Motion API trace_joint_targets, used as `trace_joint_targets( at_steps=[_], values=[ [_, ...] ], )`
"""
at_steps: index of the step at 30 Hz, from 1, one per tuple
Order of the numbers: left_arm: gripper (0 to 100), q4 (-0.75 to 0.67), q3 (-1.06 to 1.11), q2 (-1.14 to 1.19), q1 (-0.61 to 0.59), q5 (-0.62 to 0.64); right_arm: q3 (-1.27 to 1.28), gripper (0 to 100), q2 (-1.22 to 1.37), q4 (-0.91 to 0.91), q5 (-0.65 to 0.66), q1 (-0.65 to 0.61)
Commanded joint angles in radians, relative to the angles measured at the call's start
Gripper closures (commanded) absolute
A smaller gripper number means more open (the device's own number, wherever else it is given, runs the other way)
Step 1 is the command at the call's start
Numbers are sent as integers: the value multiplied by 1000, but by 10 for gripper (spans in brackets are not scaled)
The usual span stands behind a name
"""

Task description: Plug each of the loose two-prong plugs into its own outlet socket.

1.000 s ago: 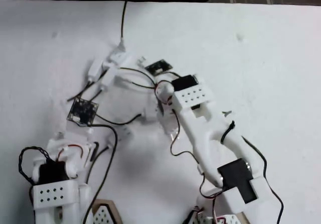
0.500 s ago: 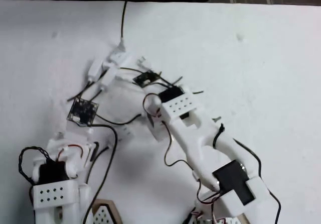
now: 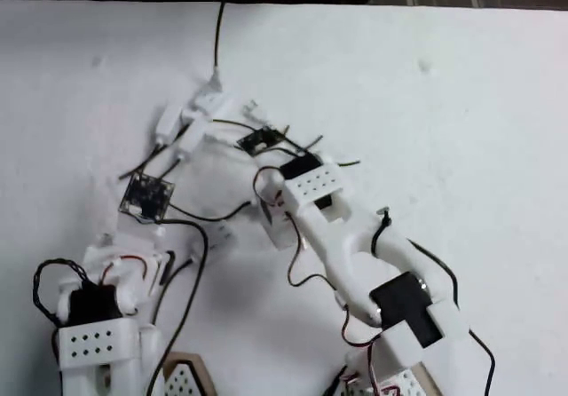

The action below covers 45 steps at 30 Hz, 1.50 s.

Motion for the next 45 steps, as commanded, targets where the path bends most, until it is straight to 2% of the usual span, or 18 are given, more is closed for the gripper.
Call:
trace_joint_targets(
  at_steps=[1, 26, 32, 45],
  values=[
    [766, 5, -3, -12, -10, 3, -32, 878, 16, -21, 2, 50],
    [766, 5, -3, -12, -10, 3, -57, 880, 27, -51, 5, 124],
    [766, 5, -3, -12, -10, 3, -52, 981, 27, -110, 5, 124],
    [766, 5, 3, -12, -10, 3, -51, 981, -101, 7, 6, 114]
  ],
)
